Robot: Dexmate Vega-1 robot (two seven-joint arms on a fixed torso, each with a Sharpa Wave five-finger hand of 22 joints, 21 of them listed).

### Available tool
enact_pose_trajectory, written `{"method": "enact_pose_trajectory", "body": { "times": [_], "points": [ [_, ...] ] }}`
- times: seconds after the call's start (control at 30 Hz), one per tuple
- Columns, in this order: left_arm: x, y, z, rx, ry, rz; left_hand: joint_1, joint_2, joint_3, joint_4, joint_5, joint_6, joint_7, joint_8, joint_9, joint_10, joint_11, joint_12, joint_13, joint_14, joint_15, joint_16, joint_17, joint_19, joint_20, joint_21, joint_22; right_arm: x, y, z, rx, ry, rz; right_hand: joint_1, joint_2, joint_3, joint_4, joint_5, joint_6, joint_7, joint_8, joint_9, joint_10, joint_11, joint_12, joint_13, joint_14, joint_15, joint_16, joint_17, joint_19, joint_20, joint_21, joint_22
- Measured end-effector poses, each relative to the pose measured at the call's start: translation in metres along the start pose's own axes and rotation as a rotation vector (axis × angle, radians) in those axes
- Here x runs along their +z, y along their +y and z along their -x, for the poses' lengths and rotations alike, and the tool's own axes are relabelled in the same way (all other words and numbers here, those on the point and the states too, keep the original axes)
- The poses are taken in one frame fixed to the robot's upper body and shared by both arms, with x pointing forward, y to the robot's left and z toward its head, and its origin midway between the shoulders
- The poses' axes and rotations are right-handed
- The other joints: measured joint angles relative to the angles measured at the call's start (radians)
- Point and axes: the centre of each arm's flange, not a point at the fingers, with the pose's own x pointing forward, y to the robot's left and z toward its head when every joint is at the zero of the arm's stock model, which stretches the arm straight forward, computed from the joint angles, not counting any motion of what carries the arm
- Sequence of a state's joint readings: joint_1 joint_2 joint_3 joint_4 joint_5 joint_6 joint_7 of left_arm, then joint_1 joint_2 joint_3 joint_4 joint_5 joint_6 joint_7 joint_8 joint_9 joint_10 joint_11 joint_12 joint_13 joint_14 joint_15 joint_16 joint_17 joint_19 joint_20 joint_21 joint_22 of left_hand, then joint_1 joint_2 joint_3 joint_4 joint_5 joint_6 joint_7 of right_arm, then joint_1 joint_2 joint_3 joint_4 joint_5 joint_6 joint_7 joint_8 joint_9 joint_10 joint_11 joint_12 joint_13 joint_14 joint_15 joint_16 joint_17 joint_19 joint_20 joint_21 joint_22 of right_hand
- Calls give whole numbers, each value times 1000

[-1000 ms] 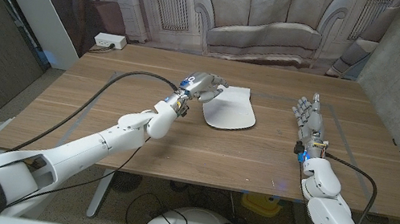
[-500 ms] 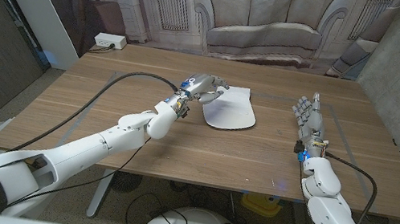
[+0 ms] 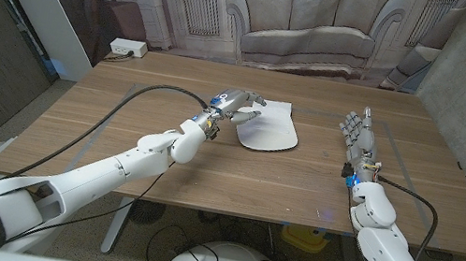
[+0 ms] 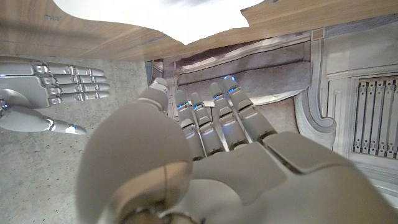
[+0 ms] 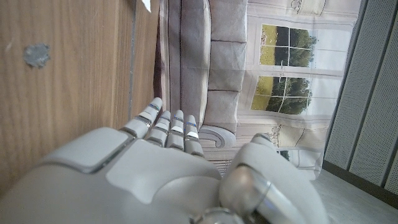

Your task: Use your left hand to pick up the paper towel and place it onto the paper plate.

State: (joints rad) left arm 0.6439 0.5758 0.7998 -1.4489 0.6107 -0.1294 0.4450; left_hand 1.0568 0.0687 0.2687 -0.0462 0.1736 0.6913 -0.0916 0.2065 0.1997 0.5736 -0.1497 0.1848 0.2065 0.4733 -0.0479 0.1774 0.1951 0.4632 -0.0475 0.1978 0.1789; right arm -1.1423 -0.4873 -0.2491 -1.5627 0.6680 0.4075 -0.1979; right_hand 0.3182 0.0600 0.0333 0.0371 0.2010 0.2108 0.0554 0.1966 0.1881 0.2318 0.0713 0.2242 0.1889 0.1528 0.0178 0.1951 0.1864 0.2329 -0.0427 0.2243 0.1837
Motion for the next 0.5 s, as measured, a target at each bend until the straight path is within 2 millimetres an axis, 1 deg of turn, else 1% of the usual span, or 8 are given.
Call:
{"method": "enact_pose_trajectory", "body": {
  "times": [0.1,0.2,0.27,0.3,0.37,0.4,0.43,0.5],
  "points": [
    [0,0,0,-11,5,-6,-23,-4,-7,7,0,-13,2,0,0,-16,1,0,0,-19,1,0,0,-25,1,-6,0,-1,0,0,0,1,0,4,4,0,0,0,0,0,0,0,0,0,0,4,0,0,0,0,0,0,0,0],
    [0,-1,-1,-21,8,-9,-57,-13,-22,22,0,-29,1,-8,0,-43,7,0,0,-47,3,0,0,-52,3,-10,0,-1,0,-1,0,2,0,4,4,0,0,0,0,0,0,0,0,0,0,5,0,0,0,0,0,0,0,0],
    [-1,-2,-1,-36,16,-13,-76,-13,-32,32,4,-48,-1,-8,0,-66,8,-3,0,-69,3,0,0,-72,19,-10,0,-2,0,-1,0,3,0,4,4,-4,-4,0,0,0,0,0,0,0,0,5,0,0,0,0,0,0,0,0],
    [0,-1,-2,-39,13,-15,-83,-13,-37,37,4,-54,-7,-8,0,-79,10,-4,0,-80,4,0,0,-87,26,-10,0,-2,0,-1,0,3,0,4,4,-4,-4,0,0,0,0,0,0,0,0,5,0,0,0,0,0,0,0,0],
    [-1,-2,-2,-47,17,-17,-104,-14,-45,45,10,-77,-8,-16,0,-103,15,-4,0,-106,5,0,0,-113,50,-10,0,-2,0,-1,-1,3,0,4,4,-4,-4,0,0,0,0,0,0,0,0,5,0,0,0,0,2,2,0,0],
    [-2,-3,-2,-54,23,-19,-107,-16,-49,49,12,-85,-14,-16,0,-115,15,-4,-1,-115,6,0,0,-123,60,-10,0,-2,0,-1,-1,3,0,4,4,-4,-4,0,0,0,0,0,0,0,0,5,0,0,0,0,4,4,0,0],
    [0,-1,-4,-56,20,-22,-123,-15,-53,53,12,-93,-20,-16,0,-126,17,-4,-2,-126,6,0,0,-131,68,-10,0,-2,0,-1,-1,3,0,4,4,-4,-4,0,0,0,0,0,0,0,0,5,0,0,0,0,4,4,0,0],
    [0,-1,-5,-68,23,-26,-144,-16,-62,62,12,-115,-21,-16,0,-144,20,-4,-2,-146,6,0,0,-152,78,-10,0,-2,0,-1,-1,4,-1,4,4,-1,-7,0,0,0,0,0,0,0,0,5,0,0,0,0,4,4,0,0]
  ]
}}
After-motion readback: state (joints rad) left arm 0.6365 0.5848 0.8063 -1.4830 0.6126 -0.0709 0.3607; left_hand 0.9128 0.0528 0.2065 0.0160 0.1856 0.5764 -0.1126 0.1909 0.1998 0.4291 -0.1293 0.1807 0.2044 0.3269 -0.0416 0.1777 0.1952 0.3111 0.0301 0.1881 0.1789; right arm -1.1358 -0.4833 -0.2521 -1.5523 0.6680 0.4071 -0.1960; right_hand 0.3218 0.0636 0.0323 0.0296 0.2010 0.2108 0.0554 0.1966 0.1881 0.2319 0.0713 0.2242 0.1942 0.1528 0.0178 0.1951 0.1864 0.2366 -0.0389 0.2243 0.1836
